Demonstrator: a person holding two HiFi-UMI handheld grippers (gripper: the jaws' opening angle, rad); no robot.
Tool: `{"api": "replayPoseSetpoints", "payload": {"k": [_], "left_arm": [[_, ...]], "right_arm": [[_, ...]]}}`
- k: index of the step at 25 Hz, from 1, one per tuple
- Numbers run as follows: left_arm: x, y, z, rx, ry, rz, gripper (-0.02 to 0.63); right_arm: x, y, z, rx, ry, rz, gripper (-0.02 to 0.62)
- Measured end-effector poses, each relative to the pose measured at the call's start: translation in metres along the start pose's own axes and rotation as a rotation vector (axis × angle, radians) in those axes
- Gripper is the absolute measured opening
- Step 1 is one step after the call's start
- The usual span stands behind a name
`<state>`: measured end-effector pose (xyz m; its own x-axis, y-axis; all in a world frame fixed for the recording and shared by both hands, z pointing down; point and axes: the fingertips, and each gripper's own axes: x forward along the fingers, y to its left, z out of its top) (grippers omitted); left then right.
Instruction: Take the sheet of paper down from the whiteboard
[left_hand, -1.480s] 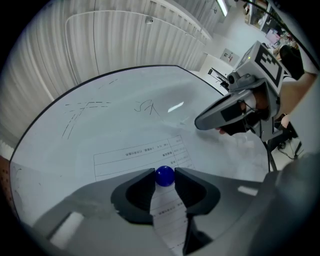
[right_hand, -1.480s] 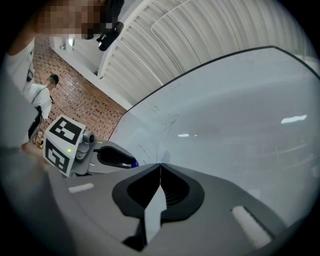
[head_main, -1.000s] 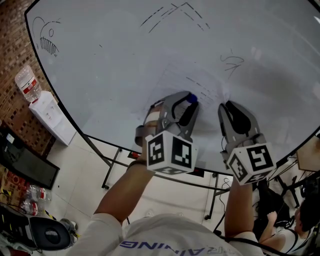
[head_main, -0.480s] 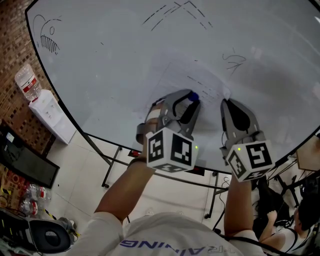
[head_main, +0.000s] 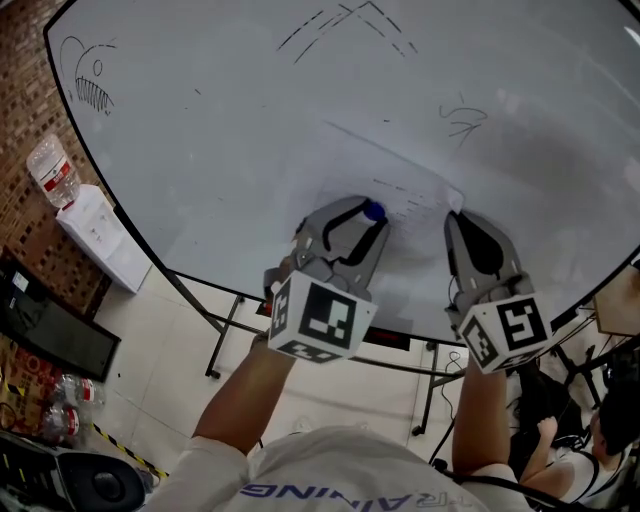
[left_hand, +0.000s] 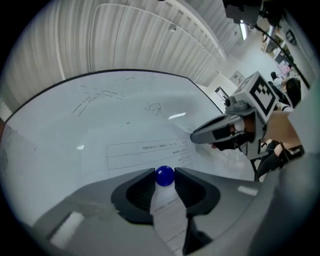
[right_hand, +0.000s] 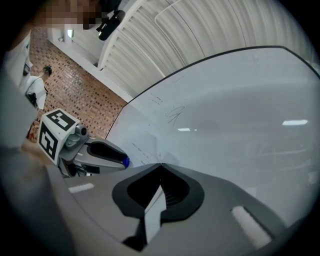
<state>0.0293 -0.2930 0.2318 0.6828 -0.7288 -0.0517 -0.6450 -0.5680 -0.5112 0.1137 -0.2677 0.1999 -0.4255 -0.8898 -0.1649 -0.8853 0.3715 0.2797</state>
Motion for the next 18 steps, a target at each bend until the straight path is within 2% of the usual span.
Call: {"api": "replayPoseSetpoints", "payload": {"k": [7,11,15,18], "left_arm": [[-0.047,0.001,-0.050,-0.179,0.052,-0.018,0.132],[-0.075,0.004,-0.081,-0.295,0.077,0.010,0.132],[-0.096,0.012,-0.105,-0.404,0.048,0.046,0.132],[-0.109,0.018,-0.120,-0.450,0.057,0.092,0.132]], "right_arm": [[-0.031,-0.003,-0.051,0.038,0.090,0.001,0.008],[-0.059,-0.004,-0.073,0.032,0.133,0.000,0.008],[-0.091,-0.005,-0.093,0.047,0.154,-0.026,0.008],[-0.105,-0.010,-0.113,0.066,0.181,-0.053,0.008]]}}
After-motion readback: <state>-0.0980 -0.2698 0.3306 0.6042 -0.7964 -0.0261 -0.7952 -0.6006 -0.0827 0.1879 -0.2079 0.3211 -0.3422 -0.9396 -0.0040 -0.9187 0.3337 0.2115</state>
